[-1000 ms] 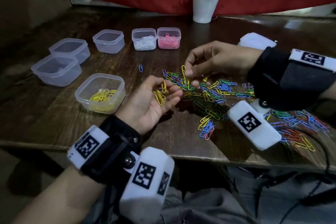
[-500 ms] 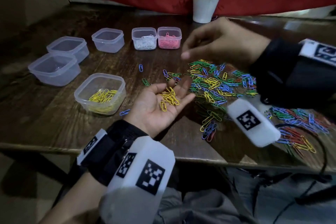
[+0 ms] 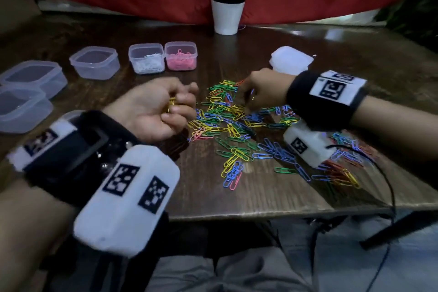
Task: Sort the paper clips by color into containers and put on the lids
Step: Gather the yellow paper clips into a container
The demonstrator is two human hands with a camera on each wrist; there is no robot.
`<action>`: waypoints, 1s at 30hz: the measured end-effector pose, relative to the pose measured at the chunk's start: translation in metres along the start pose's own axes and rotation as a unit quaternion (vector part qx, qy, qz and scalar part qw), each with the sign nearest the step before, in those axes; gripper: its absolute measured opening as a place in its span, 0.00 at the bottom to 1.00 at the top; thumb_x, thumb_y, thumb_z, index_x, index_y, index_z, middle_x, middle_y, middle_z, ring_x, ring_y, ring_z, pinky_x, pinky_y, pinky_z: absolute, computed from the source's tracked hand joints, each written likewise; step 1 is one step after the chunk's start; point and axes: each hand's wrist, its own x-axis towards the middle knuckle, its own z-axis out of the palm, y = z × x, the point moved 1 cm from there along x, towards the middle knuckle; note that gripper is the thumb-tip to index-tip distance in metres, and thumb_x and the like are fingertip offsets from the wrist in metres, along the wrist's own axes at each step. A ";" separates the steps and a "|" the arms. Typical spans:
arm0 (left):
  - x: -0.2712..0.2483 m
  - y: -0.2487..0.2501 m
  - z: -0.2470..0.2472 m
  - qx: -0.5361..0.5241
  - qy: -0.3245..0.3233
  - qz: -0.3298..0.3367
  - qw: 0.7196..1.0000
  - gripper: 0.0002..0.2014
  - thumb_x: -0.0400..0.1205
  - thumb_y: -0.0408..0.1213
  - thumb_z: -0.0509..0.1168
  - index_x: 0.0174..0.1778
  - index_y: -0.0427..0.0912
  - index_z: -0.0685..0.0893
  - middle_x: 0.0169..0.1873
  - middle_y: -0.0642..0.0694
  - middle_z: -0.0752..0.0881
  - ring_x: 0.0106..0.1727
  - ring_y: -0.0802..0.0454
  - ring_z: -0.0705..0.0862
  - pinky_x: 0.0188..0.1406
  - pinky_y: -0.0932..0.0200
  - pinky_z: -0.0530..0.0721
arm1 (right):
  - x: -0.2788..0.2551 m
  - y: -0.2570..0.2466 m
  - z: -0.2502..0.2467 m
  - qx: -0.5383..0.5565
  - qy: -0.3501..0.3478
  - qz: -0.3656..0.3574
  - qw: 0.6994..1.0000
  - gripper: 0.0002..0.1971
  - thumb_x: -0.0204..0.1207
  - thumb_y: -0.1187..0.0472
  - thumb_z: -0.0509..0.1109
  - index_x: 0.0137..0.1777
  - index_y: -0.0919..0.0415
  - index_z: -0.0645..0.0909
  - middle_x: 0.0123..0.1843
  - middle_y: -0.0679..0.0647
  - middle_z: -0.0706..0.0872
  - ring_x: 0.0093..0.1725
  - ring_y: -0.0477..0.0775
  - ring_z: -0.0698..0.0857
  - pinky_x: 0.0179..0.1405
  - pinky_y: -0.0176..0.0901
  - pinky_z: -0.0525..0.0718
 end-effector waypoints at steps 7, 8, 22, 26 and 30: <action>0.040 0.031 0.031 0.585 0.132 0.088 0.795 0.11 0.81 0.37 0.62 0.36 0.43 0.87 0.27 0.46 0.84 0.26 0.53 0.76 0.27 0.66 0.72 | 0.026 0.002 0.011 -0.004 -0.032 0.021 0.999 0.16 0.67 0.60 0.78 0.55 0.61 0.85 0.54 0.57 0.87 0.47 0.50 0.79 0.36 0.37 0.75; 0.046 0.032 0.032 0.637 0.140 0.103 0.751 0.10 0.80 0.38 0.63 0.40 0.39 0.89 0.34 0.41 0.86 0.33 0.49 0.78 0.35 0.62 0.74 | 0.027 0.004 0.011 0.016 -0.028 0.026 0.999 0.15 0.67 0.61 0.79 0.53 0.61 0.85 0.53 0.57 0.87 0.46 0.49 0.79 0.33 0.37 0.74; 0.056 0.028 0.033 0.576 0.148 0.088 0.799 0.05 0.76 0.30 0.68 0.34 0.36 0.86 0.06 0.53 0.68 0.09 0.59 0.62 0.10 0.72 0.55 | 0.038 -0.001 0.013 0.025 -0.089 0.040 0.995 0.09 0.74 0.60 0.72 0.48 0.66 0.86 0.30 0.46 0.76 0.35 0.48 0.77 0.27 0.31 0.70; 0.049 0.029 0.027 0.525 0.151 0.071 0.835 0.07 0.75 0.34 0.67 0.46 0.36 0.87 0.20 0.45 0.69 0.16 0.53 0.60 0.14 0.74 0.53 | 0.032 0.000 0.016 0.026 -0.074 0.027 0.997 0.07 0.75 0.61 0.71 0.36 0.57 0.79 0.33 0.48 0.77 0.43 0.50 0.76 0.28 0.33 0.69; 0.041 0.028 0.022 0.405 0.155 0.073 0.898 0.06 0.77 0.34 0.63 0.40 0.38 0.84 0.19 0.49 0.65 0.15 0.58 0.55 0.16 0.79 0.50 | 0.021 0.009 0.008 0.200 -0.060 0.037 0.977 0.11 0.76 0.62 0.71 0.34 0.59 0.75 0.30 0.52 0.75 0.31 0.50 0.73 0.26 0.37 0.69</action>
